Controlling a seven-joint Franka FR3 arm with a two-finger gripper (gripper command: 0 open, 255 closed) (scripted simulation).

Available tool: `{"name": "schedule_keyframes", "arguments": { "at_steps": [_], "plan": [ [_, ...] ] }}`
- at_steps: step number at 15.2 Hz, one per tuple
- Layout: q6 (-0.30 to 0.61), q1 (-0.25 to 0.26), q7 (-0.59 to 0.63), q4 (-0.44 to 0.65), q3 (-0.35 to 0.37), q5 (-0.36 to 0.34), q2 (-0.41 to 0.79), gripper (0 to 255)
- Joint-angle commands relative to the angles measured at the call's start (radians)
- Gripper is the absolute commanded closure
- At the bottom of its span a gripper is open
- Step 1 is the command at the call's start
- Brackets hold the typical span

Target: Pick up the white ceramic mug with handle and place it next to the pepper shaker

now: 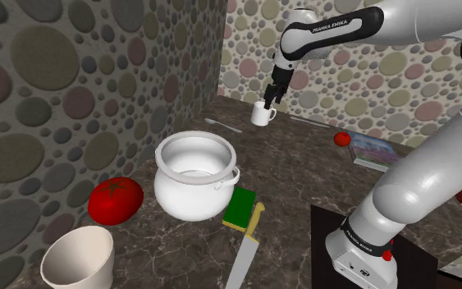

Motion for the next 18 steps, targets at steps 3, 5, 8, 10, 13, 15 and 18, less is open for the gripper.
{"name": "schedule_keyframes", "arguments": {
  "at_steps": [3, 5, 8, 10, 13, 15, 18],
  "plan": [
    [0.033, -0.02, -0.041, 0.116, -0.029, 0.02, 0.155, 0],
    [0.042, -0.03, -0.059, 0.179, -0.04, 0.034, 0.231, 0],
    [0.047, -0.049, -0.084, 0.284, -0.052, 0.057, 0.346, 0],
    [0.044, -0.064, -0.1, 0.361, -0.057, 0.073, 0.424, 0],
    [0.03, -0.09, -0.12, 0.489, -0.061, 0.096, 0.544, 0],
    [0.039, -0.093, -0.122, 0.498, -0.06, 0.099, 0.563, 0],
    [0.072, -0.094, -0.125, 0.48, -0.058, 0.103, 0.579, 0]
  ]
}}
